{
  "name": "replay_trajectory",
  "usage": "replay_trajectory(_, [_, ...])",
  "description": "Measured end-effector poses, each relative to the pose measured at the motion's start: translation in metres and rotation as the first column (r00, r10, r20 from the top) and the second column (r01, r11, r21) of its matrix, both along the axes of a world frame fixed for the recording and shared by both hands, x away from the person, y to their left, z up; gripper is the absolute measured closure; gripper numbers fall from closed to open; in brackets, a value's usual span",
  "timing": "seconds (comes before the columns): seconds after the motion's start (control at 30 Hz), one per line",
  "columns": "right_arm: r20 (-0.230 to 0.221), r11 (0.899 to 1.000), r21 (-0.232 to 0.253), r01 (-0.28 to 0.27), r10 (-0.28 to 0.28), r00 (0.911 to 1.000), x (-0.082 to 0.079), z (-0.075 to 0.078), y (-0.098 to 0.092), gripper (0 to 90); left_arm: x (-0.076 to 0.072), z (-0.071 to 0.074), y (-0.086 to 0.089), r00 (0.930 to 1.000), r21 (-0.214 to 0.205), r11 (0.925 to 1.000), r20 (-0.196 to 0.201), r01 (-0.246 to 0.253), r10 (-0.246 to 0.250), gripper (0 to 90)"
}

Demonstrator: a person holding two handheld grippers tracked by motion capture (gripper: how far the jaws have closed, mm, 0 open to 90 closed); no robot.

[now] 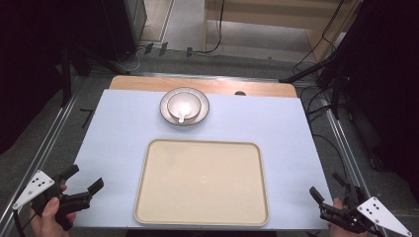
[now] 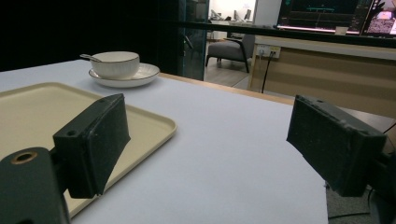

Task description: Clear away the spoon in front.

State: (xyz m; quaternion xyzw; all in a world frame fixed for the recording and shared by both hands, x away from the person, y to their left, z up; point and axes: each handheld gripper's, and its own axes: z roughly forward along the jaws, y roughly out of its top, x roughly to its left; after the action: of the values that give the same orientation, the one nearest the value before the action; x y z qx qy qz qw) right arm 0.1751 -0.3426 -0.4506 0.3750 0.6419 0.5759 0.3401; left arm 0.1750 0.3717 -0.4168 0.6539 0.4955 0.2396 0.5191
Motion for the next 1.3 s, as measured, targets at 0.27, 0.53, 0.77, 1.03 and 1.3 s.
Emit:
replay_trajectory(0.27, [-0.005, 1.0, -0.008, -0.011, 0.011, 0.9999, 0.0, 0.0, 0.004, 12.9, 0.005, 0.018, -0.015, 0.9998, -0.022, 0.9997, 0.019, -0.007, 0.007, 0.0])
replay_trajectory(0.53, [0.002, 1.0, -0.003, -0.005, 0.005, 1.0, -0.003, 0.001, 0.003, 12.9, 0.019, 0.027, -0.036, 0.9997, -0.007, 0.9997, 0.008, 0.023, -0.023, 0.0])
replay_trajectory(0.77, [0.006, 1.0, -0.001, -0.008, 0.008, 0.9999, -0.004, 0.002, 0.003, 13.0, 0.037, 0.039, -0.056, 0.9985, -0.018, 0.9984, 0.012, 0.053, -0.053, 0.0])
replay_trajectory(1.03, [0.008, 1.0, -0.002, -0.008, 0.008, 0.9999, -0.004, 0.002, 0.003, 12.9, 0.059, 0.05, -0.084, 0.9955, -0.002, 0.9955, 0.001, 0.095, -0.095, 0.0])
replay_trajectory(1.3, [0.012, 1.0, -0.004, -0.008, 0.008, 0.9999, -0.004, 0.002, 0.002, 12.9, 0.079, 0.055, -0.104, 0.9936, 0.019, 0.9935, -0.013, 0.112, -0.112, 0.0])
